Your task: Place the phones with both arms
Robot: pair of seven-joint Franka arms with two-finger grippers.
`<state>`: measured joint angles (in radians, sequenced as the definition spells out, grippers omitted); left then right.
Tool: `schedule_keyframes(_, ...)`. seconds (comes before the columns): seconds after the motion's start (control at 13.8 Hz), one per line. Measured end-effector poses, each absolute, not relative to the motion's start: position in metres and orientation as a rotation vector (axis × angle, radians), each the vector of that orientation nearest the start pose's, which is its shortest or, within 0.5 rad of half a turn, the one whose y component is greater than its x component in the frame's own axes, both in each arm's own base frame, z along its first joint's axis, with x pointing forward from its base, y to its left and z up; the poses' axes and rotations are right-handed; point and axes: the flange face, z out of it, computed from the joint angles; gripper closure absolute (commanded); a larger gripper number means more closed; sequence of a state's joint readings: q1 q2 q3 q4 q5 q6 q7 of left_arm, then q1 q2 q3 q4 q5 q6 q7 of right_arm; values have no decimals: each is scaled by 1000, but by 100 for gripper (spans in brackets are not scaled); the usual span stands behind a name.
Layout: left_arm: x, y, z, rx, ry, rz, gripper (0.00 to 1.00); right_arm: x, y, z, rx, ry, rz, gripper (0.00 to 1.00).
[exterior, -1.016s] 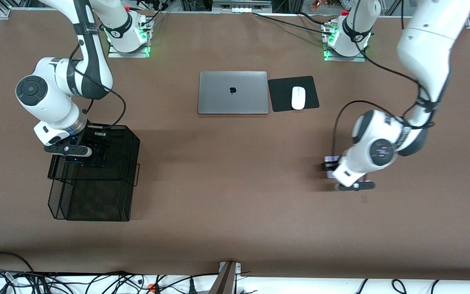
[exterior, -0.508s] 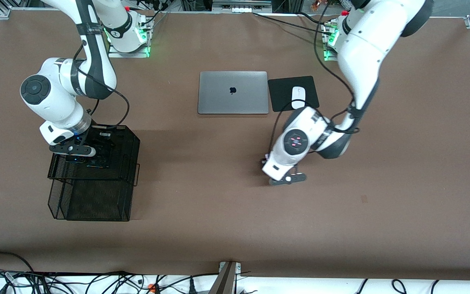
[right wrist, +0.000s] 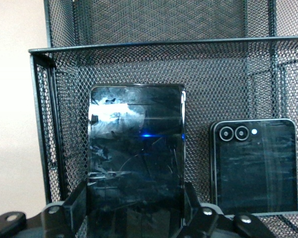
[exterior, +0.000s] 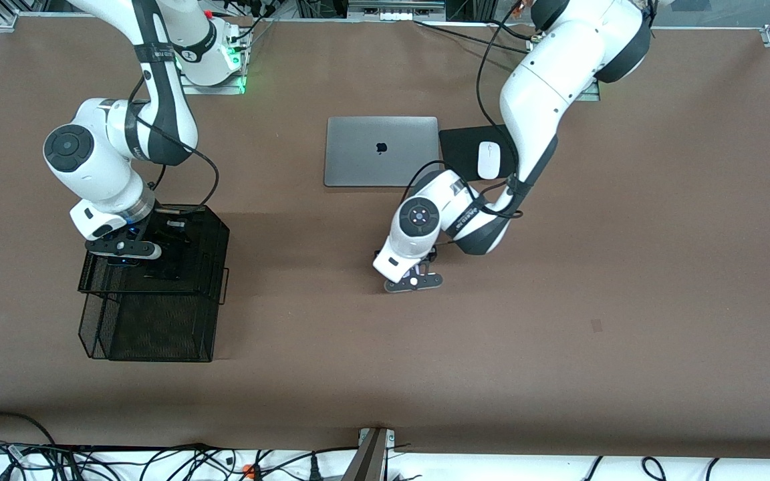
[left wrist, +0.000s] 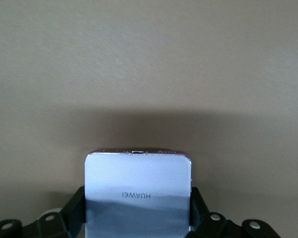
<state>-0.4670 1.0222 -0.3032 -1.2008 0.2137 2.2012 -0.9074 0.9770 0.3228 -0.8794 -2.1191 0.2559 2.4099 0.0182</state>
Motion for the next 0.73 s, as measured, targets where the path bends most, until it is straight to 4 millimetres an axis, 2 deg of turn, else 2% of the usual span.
schedule_keyframes(0.07,589,-478,171,-3202,-249,75,100,575,70,321,-3195,106,-173,6)
schedule_keyframes(0.15,585,-483,171,-3202,-243,76,100,575,70,322,-3195,106,-179,1)
schedule_keyframes(0.36,574,-496,171,-3200,-235,77,100,578,72,326,-3192,103,-194,1)
schedule_keyframes(0.44,572,-498,171,-3199,-231,75,48,579,73,329,-3190,99,-203,1)
schedule_keyframes(0.51,572,-499,170,-3197,-230,72,0,583,77,336,-3186,91,-212,1)
schedule_keyframes(0.58,573,-498,170,-3195,-232,68,0,588,82,346,-3181,79,-193,1)
schedule_keyframes(0.73,579,-492,170,-3186,-246,49,0,600,97,380,-3166,67,-123,0)
